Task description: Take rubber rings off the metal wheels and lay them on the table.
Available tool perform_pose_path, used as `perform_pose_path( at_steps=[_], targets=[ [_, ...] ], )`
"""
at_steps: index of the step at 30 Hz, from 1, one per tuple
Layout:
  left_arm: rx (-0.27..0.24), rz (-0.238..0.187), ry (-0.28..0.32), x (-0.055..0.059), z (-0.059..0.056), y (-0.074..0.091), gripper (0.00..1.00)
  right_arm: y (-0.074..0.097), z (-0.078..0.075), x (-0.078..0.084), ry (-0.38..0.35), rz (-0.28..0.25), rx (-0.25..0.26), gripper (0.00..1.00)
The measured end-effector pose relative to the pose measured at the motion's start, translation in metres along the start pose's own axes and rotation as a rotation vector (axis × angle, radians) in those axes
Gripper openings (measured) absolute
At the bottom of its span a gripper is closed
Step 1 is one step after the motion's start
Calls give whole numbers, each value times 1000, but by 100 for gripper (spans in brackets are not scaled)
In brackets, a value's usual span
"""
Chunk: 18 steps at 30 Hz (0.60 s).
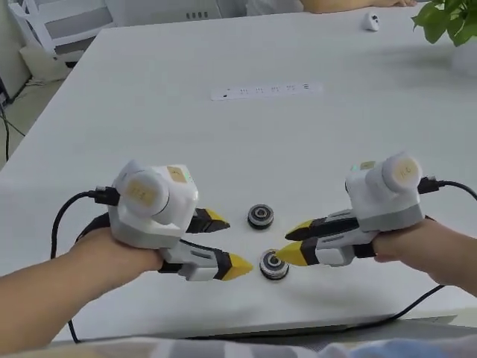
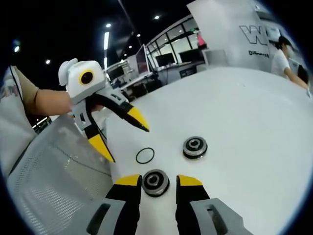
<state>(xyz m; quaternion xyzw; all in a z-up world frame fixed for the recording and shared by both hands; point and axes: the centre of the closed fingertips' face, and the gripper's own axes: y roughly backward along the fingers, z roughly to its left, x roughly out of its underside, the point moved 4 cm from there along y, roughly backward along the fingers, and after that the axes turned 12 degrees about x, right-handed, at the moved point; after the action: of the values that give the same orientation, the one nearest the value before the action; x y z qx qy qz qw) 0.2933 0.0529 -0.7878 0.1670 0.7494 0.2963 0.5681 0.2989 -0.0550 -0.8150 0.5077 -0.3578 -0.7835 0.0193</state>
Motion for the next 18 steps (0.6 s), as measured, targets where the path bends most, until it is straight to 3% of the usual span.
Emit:
perform_pose_path(
  at_steps=[18],
  targets=[
    [40, 27, 5, 4, -1, -23, 43, -2, -3, 27, 13, 28, 5, 21]
  ],
)
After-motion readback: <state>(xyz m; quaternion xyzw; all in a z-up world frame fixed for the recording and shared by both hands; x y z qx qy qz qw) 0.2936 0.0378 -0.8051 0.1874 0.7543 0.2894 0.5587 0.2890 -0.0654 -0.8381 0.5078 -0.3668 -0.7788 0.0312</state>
